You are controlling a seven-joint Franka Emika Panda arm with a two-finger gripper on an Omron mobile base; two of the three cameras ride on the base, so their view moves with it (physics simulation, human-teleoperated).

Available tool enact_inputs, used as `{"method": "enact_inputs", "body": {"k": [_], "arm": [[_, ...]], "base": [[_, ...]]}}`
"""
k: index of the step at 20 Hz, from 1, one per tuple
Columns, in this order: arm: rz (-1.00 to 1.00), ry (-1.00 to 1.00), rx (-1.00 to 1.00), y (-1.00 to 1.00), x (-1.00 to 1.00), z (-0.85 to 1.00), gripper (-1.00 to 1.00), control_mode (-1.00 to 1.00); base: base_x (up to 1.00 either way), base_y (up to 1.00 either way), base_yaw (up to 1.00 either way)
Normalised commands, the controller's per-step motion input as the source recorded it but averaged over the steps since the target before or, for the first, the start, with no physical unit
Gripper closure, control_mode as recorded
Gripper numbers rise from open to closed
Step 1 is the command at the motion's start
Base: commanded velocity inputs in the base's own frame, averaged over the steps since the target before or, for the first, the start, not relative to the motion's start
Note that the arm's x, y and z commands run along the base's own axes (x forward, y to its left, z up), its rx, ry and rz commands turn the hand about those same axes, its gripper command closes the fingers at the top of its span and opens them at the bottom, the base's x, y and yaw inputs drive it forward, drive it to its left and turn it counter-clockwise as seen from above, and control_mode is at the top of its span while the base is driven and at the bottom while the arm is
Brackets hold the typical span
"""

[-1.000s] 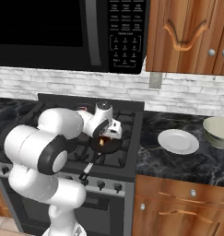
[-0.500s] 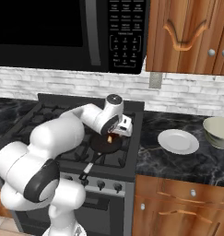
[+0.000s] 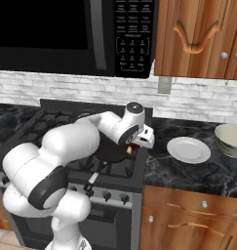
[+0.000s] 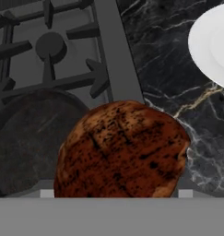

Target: Place one of the steaks on the plate and the other in the bowl. Then place the bowl in the fridge.

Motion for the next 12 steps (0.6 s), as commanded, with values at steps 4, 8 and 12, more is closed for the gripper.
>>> {"method": "enact_inputs", "body": {"k": [4,8,12], "arm": [[-0.02,0.0,0.0,-0.55,0.0,0.0,1.0,-1.0],[-0.01,0.0,0.0,-0.53,0.12,0.0,1.0,-1.0],[0.0,0.0,0.0,-0.53,0.21,0.0,1.0,-1.0]], "base": [[0.0,0.0,0.0],[0.0,0.0,0.0],[0.0,0.0,0.0]]}}
